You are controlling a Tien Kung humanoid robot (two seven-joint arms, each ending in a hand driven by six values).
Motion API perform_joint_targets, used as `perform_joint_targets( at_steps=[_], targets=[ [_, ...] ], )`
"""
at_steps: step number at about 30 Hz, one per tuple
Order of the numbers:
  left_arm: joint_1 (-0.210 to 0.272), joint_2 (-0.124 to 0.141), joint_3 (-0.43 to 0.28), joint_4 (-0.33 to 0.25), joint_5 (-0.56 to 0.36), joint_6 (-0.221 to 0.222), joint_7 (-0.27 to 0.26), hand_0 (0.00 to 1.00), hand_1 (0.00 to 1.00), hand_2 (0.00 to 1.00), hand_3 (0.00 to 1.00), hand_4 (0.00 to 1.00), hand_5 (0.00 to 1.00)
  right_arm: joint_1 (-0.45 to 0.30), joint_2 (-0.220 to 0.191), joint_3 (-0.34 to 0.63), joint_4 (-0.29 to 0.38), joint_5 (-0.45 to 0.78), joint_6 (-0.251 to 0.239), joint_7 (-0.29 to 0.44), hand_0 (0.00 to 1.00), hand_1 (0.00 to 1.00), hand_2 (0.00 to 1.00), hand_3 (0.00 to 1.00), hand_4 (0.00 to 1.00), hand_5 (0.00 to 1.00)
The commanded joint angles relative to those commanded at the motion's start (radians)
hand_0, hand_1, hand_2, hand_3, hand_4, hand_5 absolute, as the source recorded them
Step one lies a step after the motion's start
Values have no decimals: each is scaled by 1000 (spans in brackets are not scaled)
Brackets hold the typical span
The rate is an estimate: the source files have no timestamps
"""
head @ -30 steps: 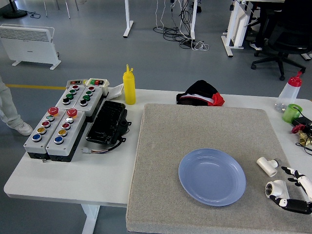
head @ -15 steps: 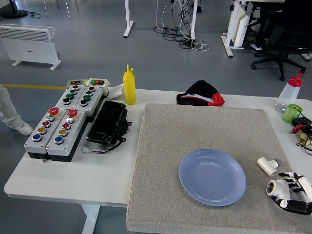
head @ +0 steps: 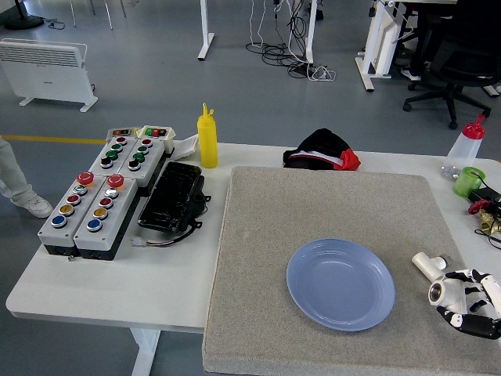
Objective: Pick pipe place plate twice
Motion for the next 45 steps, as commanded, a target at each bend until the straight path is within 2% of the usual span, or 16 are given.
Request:
perform_joint_targets(
  at_steps=[6,11,12,15,17,18,23,24,29,30,38,39,40,42,45],
  targets=[
    [3,0,1,0,-1,0,0,580,577,614,606,457,998,31,30,-41,45,0,-43,27,326,455,502,613,576,76],
    [1,0,7,1,-11,-2,-4,580,577,614,606,457,998,90,54,-136,59,11,-61,39,326,455,502,613,576,76],
    [0,0,7,1,-12,-2,-5,581,577,614,604,458,998,108,60,-158,55,13,-61,39,375,498,510,616,574,78],
    [-3,0,7,1,-11,-3,-4,581,577,614,604,458,998,154,77,-209,29,14,-44,24,375,498,510,616,574,78],
    [-5,0,9,2,-14,-3,-5,581,577,614,604,458,998,184,88,-235,4,-3,3,-1,375,498,510,616,574,78],
    [-6,0,9,2,-15,-3,-6,581,577,614,604,457,998,188,90,-239,0,-7,15,-5,659,704,715,745,677,206],
    [-10,0,11,3,-22,-2,-10,581,577,614,604,457,998,207,85,-269,-20,-22,76,-15,659,704,715,745,677,206],
    [-10,0,10,2,-21,-2,-9,582,577,614,603,458,998,210,86,-268,-21,-27,87,-14,947,894,998,921,807,350],
    [-11,0,10,2,-19,-2,-6,582,577,614,603,458,998,215,86,-258,-15,-28,99,3,947,894,998,921,807,350],
    [-11,0,10,2,-19,-2,-6,582,577,613,603,458,998,216,85,-257,-13,-25,100,4,998,946,998,998,845,348],
    [-11,0,7,1,-14,-6,-2,582,577,614,603,459,998,221,75,-230,-3,29,103,34,998,951,998,998,853,367],
    [-11,0,7,1,-14,-6,-2,582,577,614,603,459,998,223,71,-224,-5,33,89,34,998,951,998,998,853,367],
    [-11,0,8,1,-15,-6,-3,582,577,614,603,459,998,224,70,-215,-11,35,88,40,998,951,998,998,853,367],
    [-10,0,8,2,-17,-5,-4,582,577,613,602,458,998,239,63,-198,-34,52,53,36,998,928,998,998,846,372],
    [-11,0,10,2,-17,-6,-4,582,577,613,602,458,998,276,38,-170,-105,65,42,26,998,928,998,998,846,372]
  ],
)
